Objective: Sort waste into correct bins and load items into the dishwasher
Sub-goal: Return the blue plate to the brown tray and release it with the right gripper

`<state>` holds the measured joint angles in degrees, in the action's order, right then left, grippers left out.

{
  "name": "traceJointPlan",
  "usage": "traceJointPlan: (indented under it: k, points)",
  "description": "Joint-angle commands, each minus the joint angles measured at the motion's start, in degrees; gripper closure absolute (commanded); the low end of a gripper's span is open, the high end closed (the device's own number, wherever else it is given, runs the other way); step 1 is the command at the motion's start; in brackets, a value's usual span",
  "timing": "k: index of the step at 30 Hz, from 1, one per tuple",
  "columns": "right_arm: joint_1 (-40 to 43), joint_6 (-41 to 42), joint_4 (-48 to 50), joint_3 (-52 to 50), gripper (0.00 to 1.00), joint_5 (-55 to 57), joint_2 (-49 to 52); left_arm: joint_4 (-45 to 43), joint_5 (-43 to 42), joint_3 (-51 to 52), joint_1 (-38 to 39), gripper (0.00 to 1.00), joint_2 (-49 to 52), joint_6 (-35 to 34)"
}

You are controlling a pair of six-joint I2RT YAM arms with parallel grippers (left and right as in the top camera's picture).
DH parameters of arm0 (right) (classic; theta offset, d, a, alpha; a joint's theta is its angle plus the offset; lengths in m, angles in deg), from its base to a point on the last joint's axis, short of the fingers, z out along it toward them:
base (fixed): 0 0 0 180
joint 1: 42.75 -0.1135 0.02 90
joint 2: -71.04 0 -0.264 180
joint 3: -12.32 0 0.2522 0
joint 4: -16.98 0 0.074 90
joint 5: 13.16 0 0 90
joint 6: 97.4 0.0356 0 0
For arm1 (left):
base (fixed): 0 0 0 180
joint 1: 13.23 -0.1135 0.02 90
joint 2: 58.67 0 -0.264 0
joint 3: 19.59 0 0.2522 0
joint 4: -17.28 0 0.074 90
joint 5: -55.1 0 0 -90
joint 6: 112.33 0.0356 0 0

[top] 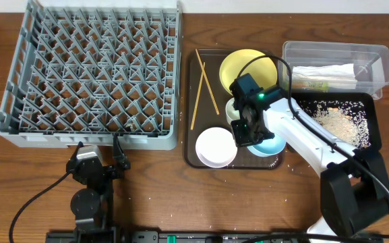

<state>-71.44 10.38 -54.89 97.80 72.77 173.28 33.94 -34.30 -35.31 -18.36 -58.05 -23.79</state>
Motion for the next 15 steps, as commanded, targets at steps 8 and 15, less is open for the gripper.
traceJointPlan:
  k: [8, 15]
  points:
    - [-0.3, 0.2, 2.3, -1.5, 0.99, 0.2, 3.2, 1.1, 1.1, 1.7, 0.2, 0.11, -0.3, 0.3]
    - [-0.5, 0.2, 3.3, -3.3, 0.83, 0.2, 3.1, 1.1, 1.1, 1.7, 0.2, 0.11, -0.3, 0.4]
